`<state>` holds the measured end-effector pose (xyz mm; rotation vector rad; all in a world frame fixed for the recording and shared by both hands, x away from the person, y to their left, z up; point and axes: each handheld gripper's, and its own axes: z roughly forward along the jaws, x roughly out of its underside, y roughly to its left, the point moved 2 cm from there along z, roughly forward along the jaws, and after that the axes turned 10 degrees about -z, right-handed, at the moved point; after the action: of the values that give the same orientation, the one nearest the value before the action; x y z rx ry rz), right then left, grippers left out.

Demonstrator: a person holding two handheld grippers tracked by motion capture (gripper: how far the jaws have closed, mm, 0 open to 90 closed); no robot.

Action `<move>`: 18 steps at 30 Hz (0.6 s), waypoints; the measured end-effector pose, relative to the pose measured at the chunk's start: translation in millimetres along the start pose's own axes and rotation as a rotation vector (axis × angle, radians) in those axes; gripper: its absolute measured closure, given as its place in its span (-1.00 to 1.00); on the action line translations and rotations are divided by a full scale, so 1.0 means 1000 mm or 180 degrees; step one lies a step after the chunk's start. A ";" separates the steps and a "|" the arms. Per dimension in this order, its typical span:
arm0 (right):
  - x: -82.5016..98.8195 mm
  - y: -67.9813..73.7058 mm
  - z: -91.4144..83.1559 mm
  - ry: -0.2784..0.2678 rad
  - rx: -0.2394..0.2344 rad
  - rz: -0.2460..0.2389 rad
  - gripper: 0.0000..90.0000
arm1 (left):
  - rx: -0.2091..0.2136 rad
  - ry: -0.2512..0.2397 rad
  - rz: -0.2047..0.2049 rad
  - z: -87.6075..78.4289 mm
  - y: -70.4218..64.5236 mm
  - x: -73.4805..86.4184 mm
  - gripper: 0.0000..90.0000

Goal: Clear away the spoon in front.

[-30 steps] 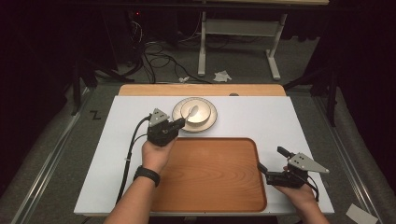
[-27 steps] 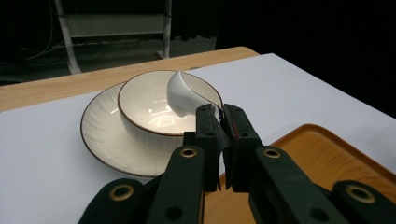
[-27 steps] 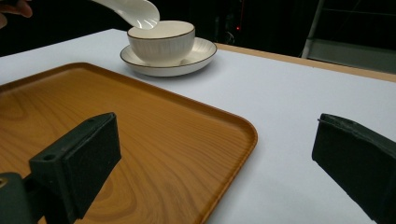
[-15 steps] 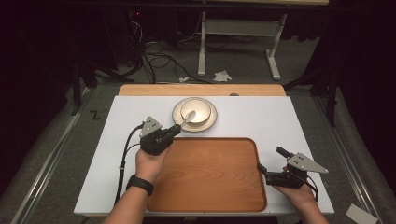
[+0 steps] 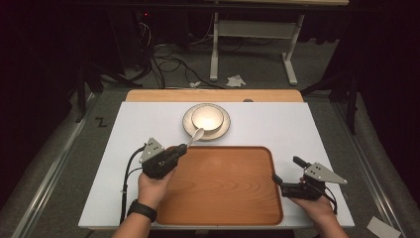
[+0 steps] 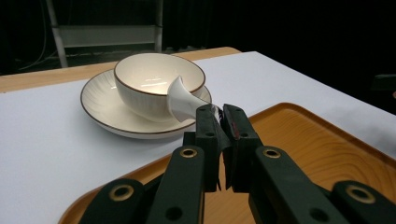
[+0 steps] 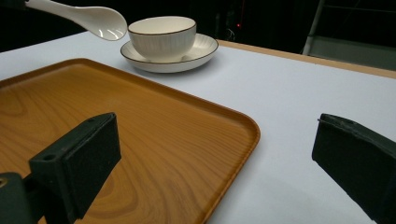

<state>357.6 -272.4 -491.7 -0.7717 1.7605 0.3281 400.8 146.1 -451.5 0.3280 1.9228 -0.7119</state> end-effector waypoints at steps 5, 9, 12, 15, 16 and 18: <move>0.000 0.000 0.000 0.0008 0.0002 0.0009 -0.96 | 0.0030 -0.0012 -0.0007 -0.009 0.001 0.009 0.91; 0.001 0.000 0.000 0.0011 -0.0003 -0.0011 -0.96 | 0.0036 -0.0017 0.0012 -0.015 0.001 0.018 0.91; 0.001 0.001 0.001 0.0019 0.0000 -0.0009 -0.96 | 0.0050 -0.0047 0.0002 -0.020 0.000 0.024 0.91; 0.001 0.001 0.001 0.0021 0.0000 -0.0010 -0.96 | 0.0091 -0.0066 -0.0013 -0.024 -0.001 0.028 0.91; 0.001 0.001 0.001 0.0022 0.0001 -0.0010 -0.96 | 0.0110 -0.0064 -0.0015 -0.026 -0.002 0.030 0.91; 0.001 0.001 0.001 0.0028 0.0009 -0.0002 -0.96 | 0.0116 -0.0053 0.0000 -0.029 -0.003 0.033 0.91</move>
<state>357.2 -271.6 -492.9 -0.7728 1.7686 0.3221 363.3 159.2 -471.2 0.3438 1.8959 -0.7483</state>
